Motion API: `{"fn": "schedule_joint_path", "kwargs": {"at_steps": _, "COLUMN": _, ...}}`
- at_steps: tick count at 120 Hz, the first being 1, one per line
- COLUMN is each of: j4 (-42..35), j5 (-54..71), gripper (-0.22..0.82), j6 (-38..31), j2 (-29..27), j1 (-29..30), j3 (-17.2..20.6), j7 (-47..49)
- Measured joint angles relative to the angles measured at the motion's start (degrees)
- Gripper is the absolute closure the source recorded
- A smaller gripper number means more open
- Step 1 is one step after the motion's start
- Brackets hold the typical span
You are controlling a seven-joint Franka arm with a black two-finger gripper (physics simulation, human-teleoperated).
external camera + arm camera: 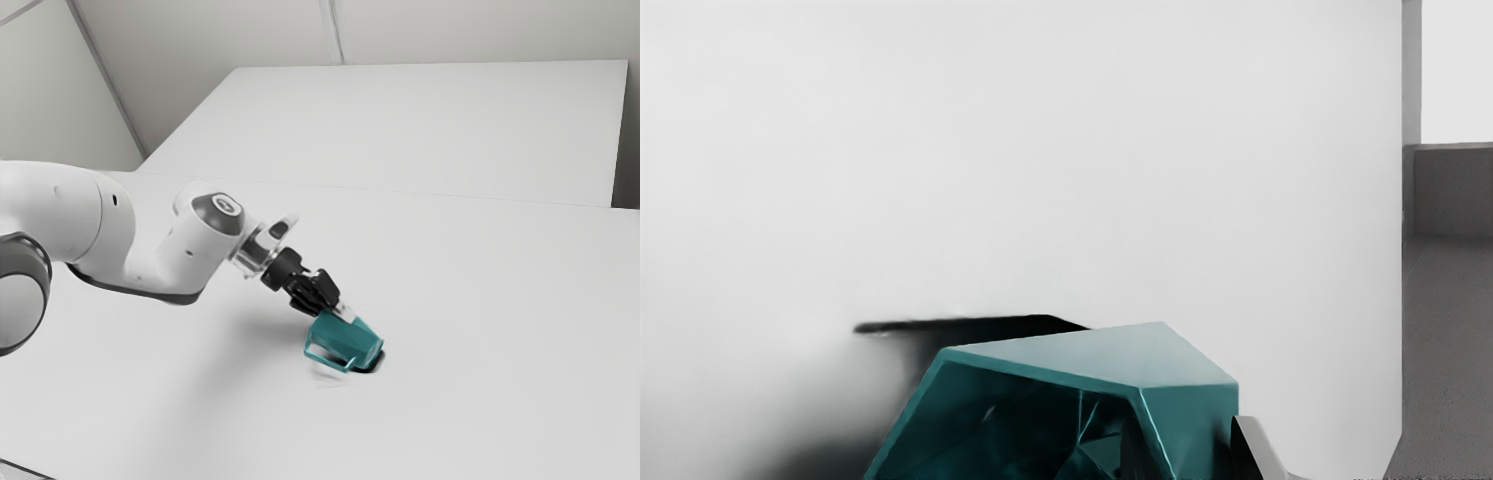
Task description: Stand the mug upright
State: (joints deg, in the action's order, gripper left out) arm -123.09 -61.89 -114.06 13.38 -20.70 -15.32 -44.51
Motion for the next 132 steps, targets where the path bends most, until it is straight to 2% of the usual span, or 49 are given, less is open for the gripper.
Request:
{"fn": "schedule_joint_path", "kwargs": {"at_steps": 21, "j4": 0.27, "j5": -0.24, "gripper": 0.74, "j6": -0.15, "j2": -0.92, "j1": -1.61, "j3": 0.03, "j7": -0.08}}
{"fn": "schedule_joint_path", "kwargs": {"at_steps": 56, "j4": -0.25, "j5": 0.61, "gripper": 0.77, "j6": -1.91, "j2": -2.79, "j1": -4.14, "j3": 0.04, "j7": 2.01}}
{"fn": "schedule_joint_path", "kwargs": {"at_steps": 87, "j4": -0.43, "j5": 9.15, "gripper": 0.77, "j6": -4.31, "j2": -5.64, "j1": -3.83, "j3": -0.02, "j7": 4.93}}
{"fn": "schedule_joint_path", "kwargs": {"at_steps": 132, "j4": 2.6, "j5": 28.1, "gripper": 0.78, "j6": -6.63, "j2": -7.06, "j1": -1.11, "j3": -1.2, "j7": 9.09}}
